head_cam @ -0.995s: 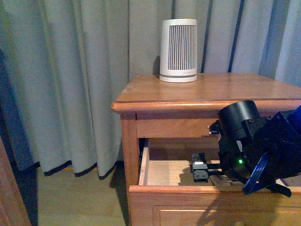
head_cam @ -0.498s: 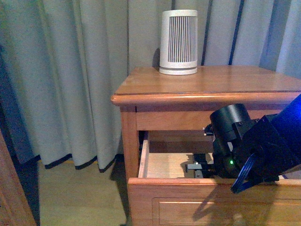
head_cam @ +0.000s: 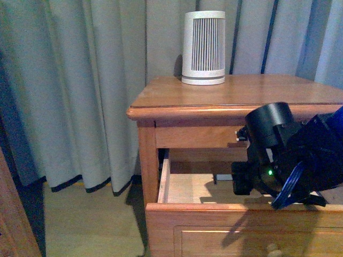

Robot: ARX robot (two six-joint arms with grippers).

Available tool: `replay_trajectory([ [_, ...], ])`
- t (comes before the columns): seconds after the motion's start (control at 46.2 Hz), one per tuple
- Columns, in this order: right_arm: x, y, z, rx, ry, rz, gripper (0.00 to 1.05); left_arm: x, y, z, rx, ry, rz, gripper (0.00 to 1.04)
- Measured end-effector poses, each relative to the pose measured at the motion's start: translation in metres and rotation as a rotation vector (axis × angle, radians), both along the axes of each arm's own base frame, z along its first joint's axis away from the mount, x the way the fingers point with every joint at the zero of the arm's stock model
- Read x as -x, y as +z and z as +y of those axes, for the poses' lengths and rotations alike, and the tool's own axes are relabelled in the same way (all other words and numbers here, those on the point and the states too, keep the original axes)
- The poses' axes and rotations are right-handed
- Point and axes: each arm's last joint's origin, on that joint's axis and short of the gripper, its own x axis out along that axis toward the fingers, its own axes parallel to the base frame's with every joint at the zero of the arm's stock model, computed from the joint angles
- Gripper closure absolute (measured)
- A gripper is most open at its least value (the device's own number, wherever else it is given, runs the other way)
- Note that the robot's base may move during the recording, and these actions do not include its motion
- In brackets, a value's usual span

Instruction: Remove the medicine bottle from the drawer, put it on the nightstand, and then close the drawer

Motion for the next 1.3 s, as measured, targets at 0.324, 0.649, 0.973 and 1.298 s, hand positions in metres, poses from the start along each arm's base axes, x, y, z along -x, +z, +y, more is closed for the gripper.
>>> replay_trajectory([
  [0.324, 0.03, 0.048, 0.005, -0.132, 0.002, 0.043, 0.74, 0.0, 0.0, 0.0, 0.0, 0.0, 0.0, 0.07],
  [0.649, 0.079, 0.112, 0.001, -0.234, 0.016, -0.005, 0.74, 0.0, 0.0, 0.0, 0.0, 0.0, 0.0, 0.07],
  [0.973, 0.043, 0.212, -0.038, -0.11, -0.045, -0.342, 0.74, 0.0, 0.0, 0.0, 0.0, 0.0, 0.0, 0.07],
  [1.298, -0.044, 0.186, -0.078, -0.048, -0.149, -0.318, 0.74, 0.0, 0.0, 0.0, 0.0, 0.0, 0.0, 0.07],
])
